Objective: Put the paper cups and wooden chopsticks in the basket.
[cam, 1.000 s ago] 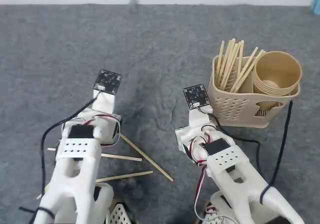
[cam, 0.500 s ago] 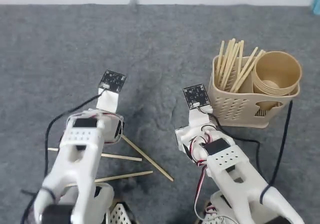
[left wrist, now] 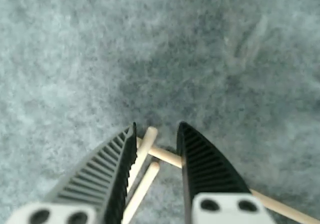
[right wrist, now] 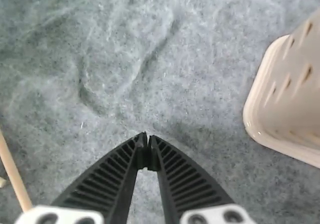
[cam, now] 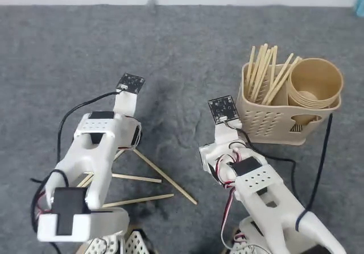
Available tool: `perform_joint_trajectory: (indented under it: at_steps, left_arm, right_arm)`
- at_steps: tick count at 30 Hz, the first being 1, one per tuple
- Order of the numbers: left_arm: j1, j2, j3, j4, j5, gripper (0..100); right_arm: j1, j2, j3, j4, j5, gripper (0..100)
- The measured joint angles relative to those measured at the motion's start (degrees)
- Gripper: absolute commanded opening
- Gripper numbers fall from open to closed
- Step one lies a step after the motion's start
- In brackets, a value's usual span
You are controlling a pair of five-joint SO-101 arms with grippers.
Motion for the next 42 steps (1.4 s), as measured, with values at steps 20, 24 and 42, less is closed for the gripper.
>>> perform_joint_trajectory:
  at_steps: [20, 24, 42]
  left_arm:
    - [-5.45, 0.44, -3.34, 0.0, 0.18, 1]
    - [-7.03, 0.44, -7.12, 0.0, 0.18, 1]
    - [-8.0, -18.99, -16.7, -5.36, 13.19, 1]
  right_arm:
    - [0.0, 0.0, 0.0, 0.0, 0.0, 0.9]
    - [0.0, 0.0, 0.0, 0.0, 0.0, 0.9]
    - [0.0, 0.0, 0.0, 0.0, 0.0, 0.9]
